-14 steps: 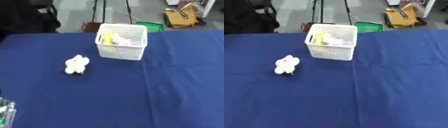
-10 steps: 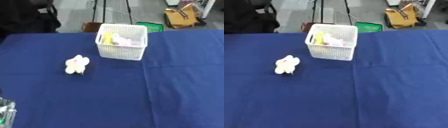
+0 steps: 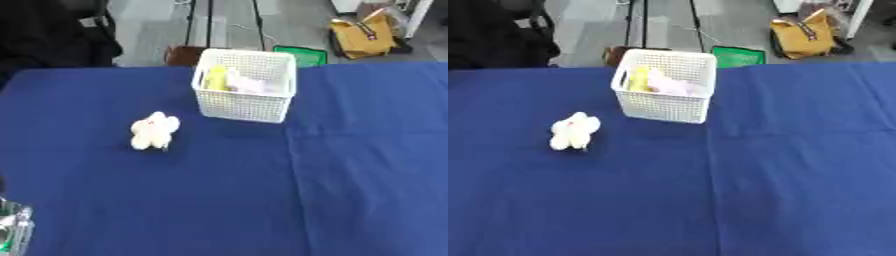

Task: Pick up objects on the table and place them in the box.

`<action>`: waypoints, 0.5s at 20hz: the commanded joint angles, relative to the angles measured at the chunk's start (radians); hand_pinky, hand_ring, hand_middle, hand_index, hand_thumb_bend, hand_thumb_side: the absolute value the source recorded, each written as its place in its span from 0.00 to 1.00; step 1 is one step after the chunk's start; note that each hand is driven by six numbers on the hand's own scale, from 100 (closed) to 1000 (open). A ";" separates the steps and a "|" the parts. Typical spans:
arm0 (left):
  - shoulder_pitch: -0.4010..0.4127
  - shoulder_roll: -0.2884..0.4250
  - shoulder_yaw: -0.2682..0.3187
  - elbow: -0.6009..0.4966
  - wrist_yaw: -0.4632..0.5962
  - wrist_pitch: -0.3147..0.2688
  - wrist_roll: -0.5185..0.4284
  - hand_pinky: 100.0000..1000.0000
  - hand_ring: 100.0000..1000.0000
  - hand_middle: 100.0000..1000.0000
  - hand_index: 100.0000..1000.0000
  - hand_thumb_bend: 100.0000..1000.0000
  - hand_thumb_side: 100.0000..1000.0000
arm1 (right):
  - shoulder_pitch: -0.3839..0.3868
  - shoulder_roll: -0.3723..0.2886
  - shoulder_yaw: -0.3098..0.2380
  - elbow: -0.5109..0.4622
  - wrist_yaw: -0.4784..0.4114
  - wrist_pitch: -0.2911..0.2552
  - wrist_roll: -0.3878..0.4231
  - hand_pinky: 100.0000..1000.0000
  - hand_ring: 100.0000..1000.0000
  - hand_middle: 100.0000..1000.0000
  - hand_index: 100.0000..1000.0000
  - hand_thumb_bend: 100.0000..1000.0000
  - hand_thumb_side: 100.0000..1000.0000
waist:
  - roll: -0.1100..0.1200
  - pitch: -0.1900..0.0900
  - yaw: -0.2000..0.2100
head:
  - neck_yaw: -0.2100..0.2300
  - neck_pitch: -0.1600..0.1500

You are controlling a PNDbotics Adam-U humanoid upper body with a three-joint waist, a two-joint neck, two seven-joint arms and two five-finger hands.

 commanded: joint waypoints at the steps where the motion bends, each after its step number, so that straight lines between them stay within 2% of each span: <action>1: 0.005 0.053 0.010 -0.016 -0.026 -0.089 0.105 0.74 0.79 0.81 0.83 0.00 0.72 | -0.007 -0.020 -0.007 -0.019 0.005 -0.042 -0.044 0.70 0.71 0.59 0.75 0.00 0.89 | -0.001 -0.019 0.002 | -0.002 -0.004; 3: 0.012 0.114 0.016 -0.016 -0.060 -0.024 0.071 0.77 0.79 0.82 0.86 0.00 0.72 | -0.005 -0.022 -0.006 -0.019 0.005 -0.041 -0.044 0.70 0.71 0.59 0.75 0.00 0.89 | 0.002 -0.024 0.005 | -0.001 0.004; 7: 0.028 0.298 0.008 -0.016 -0.162 0.143 -0.038 0.85 0.84 0.87 0.95 0.00 0.77 | 0.003 -0.025 -0.002 -0.019 0.007 -0.038 -0.044 0.70 0.71 0.59 0.75 0.00 0.88 | 0.013 -0.038 0.011 | 0.000 0.020; 8: 0.032 0.352 0.002 -0.016 -0.188 0.173 -0.067 0.86 0.86 0.89 0.99 0.00 0.79 | 0.005 -0.028 -0.001 -0.019 0.008 -0.038 -0.044 0.70 0.71 0.59 0.75 0.00 0.88 | 0.017 -0.042 0.012 | -0.001 0.024; 10: 0.039 0.444 -0.009 -0.016 -0.225 0.224 -0.120 0.88 0.88 0.91 1.00 0.00 0.83 | 0.009 -0.032 0.000 -0.019 0.010 -0.036 -0.044 0.70 0.70 0.59 0.75 0.00 0.88 | 0.023 -0.048 0.014 | 0.000 0.031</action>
